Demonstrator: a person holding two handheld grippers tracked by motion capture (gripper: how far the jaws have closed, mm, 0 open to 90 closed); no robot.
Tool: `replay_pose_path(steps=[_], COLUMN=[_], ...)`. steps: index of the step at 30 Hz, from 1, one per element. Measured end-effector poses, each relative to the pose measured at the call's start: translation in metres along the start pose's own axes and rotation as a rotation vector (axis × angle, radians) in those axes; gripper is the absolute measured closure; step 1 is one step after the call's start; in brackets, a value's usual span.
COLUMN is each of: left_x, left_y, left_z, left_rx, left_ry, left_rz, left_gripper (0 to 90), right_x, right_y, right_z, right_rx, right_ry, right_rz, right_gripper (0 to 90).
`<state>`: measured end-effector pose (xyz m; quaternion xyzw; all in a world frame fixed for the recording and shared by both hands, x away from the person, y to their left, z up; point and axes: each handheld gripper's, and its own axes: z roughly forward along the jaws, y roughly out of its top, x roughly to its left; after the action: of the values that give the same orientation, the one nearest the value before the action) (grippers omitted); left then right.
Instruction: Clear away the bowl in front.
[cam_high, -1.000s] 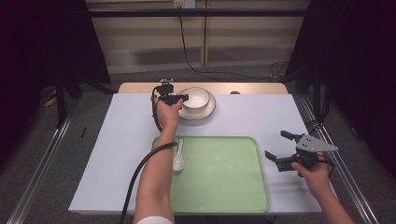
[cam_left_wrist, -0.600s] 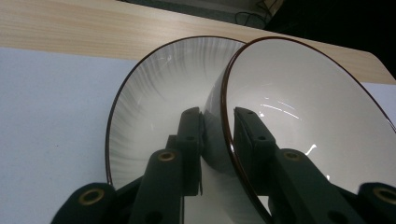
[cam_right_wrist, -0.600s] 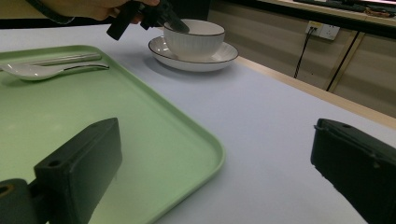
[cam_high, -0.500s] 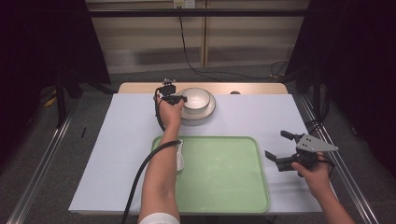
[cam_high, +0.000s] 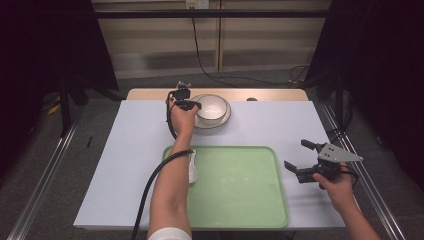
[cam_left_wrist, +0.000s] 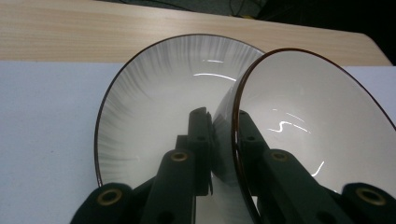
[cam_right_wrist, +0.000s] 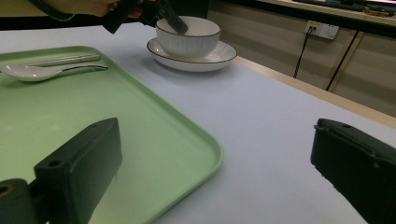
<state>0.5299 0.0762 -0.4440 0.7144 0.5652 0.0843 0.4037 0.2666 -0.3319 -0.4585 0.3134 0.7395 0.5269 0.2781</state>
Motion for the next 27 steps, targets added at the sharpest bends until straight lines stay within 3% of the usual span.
replay_pose_path(steps=[2,6,9,14,19,21,27], left_x=[-0.001,-0.005,-0.008,-0.013,-0.017,-0.020,-0.028], left_y=[0.003,0.005,0.001,-0.012,-0.029,-0.036,-0.053], left_z=[-0.008,-0.023,-0.036,-0.056,-0.075,-0.082,-0.097], left_rx=[-0.008,-0.003,0.013,0.045,0.080,0.089,0.099], left_ry=[-0.023,-0.046,-0.099,-0.158,-0.224,-0.234,-0.271], left_rz=[-0.006,0.023,0.030,0.085,0.105,0.132,0.165], left_gripper=[80.6,80.6,80.6,80.5,80.5,80.5,80.6], right_x=[0.001,0.001,0.000,0.001,0.001,0.002,0.003], right_y=[0.000,0.001,0.000,0.000,0.001,0.001,0.001], right_z=[0.001,0.000,0.000,0.001,0.001,0.001,0.002], right_rx=[-0.004,0.000,0.003,0.000,0.005,0.012,-0.003], right_ry=[-0.014,-0.002,-0.001,-0.004,0.002,0.002,-0.012], right_rz=[0.000,-0.003,-0.007,-0.004,-0.004,0.002,0.007], right_gripper=[1.5,1.5,1.5,1.5,1.5,1.5,1.5])
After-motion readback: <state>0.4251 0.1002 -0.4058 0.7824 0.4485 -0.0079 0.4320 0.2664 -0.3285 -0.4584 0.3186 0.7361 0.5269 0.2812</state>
